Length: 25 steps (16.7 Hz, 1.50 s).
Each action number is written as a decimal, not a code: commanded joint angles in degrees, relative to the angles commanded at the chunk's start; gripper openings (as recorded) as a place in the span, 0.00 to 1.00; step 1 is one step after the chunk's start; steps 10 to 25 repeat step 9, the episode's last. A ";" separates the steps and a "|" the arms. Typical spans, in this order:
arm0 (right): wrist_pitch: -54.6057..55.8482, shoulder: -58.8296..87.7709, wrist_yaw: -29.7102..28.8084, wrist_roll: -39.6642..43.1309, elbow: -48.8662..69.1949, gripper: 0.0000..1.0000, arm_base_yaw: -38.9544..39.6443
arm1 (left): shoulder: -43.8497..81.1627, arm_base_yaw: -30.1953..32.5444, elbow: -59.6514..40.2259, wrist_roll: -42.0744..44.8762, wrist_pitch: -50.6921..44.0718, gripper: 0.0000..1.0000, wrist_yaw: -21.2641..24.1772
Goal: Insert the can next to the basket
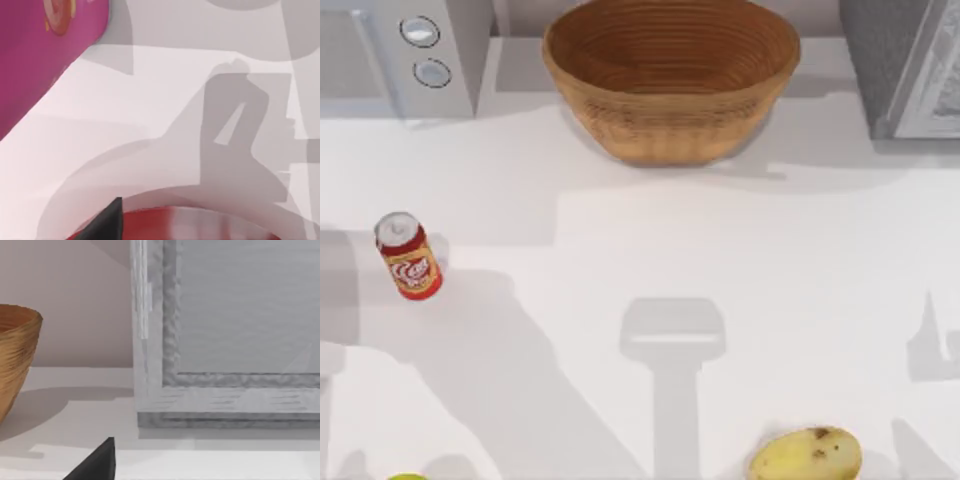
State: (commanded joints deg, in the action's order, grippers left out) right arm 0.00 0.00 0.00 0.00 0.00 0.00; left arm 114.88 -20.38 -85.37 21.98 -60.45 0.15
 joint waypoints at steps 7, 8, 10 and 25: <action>0.00 0.00 0.00 0.00 0.00 1.00 0.00 | -1.32 0.02 -5.74 -0.03 -7.41 1.00 0.00; 0.00 0.00 0.00 0.00 0.00 1.00 0.00 | -1.63 0.05 -6.47 -0.08 -8.25 1.00 -0.03; 0.00 0.00 0.00 0.00 0.00 1.00 0.00 | -1.78 0.07 -6.69 -0.09 -8.47 1.00 -0.01; 0.00 0.00 0.00 0.00 0.00 1.00 0.00 | -1.78 0.07 -6.69 -0.09 -8.47 1.00 -0.01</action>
